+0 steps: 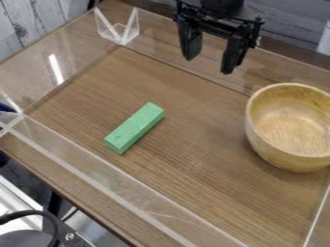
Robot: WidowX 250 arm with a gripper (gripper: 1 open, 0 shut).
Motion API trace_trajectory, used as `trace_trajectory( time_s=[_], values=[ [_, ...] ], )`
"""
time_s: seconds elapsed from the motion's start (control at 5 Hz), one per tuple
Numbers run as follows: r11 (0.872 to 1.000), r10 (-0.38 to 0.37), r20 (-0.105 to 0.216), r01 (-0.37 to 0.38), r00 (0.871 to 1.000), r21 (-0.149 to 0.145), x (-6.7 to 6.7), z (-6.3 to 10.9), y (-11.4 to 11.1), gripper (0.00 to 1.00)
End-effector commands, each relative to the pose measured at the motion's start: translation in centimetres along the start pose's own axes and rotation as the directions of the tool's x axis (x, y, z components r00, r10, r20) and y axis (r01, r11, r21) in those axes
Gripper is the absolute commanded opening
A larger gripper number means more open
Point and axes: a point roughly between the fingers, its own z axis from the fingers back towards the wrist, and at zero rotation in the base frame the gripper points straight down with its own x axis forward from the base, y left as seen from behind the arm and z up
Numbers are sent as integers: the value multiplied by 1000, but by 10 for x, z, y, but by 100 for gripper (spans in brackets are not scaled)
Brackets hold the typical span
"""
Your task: Put the green block in the brown bowl
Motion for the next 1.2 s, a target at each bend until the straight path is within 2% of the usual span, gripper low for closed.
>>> trace_trajectory(
  time_s=[0.0, 0.2, 0.4, 0.6, 0.8, 1.0],
  values=[
    [999, -32, -8, 32, 999, 3, -3, -9, 5, 100],
    [992, -123, 0, 123, 992, 5, -19, -26, 19, 100],
    [979, -199, -1, 199, 980, 49, -36, -46, 43, 100],
    [959, -271, -6, 271, 962, 83, -49, -63, 68, 100],
    [929, -361, -39, 363, 932, 66, -52, -78, 87, 100],
    [904, -423, -61, 426, 904, 43, -53, -87, 93, 100]
  ],
)
